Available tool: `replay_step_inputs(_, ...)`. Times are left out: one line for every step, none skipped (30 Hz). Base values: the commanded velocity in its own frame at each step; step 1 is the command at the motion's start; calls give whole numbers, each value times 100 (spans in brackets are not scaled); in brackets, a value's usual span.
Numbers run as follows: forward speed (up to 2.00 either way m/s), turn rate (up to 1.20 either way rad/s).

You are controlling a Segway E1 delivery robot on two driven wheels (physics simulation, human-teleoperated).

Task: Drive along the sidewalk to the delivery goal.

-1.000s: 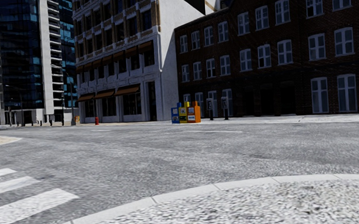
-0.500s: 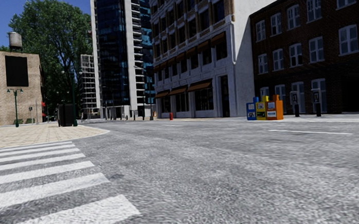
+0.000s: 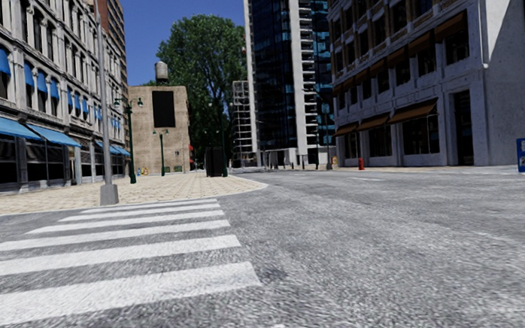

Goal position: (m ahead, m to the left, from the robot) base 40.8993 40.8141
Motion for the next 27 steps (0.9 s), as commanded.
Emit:
replay_step_inputs(136,82)
replay_step_inputs(136,82)
replay_step_inputs(136,82)
replay_step_inputs(136,82)
replay_step_inputs(136,82)
replay_step_inputs(136,82)
replay_step_inputs(136,81)
replay_step_inputs(136,67)
replay_step_inputs(136,61)
replay_step_inputs(136,58)
replay_step_inputs(136,58)
replay_step_inputs(136,3)
replay_step_inputs(136,0)
replay_step_inputs(135,0)
replay_step_inputs(135,0)
replay_step_inputs(134,0)
replay_step_inputs(131,0)
replay_step_inputs(129,0)
replay_step_inputs(127,0)
replay_step_inputs(127,0)
replay_step_inputs(127,0)
replay_step_inputs(126,0)
replay_step_inputs(125,0)
replay_step_inputs(125,0)
replay_step_inputs(125,0)
replay_step_inputs(125,0)
replay_step_inputs(125,0)
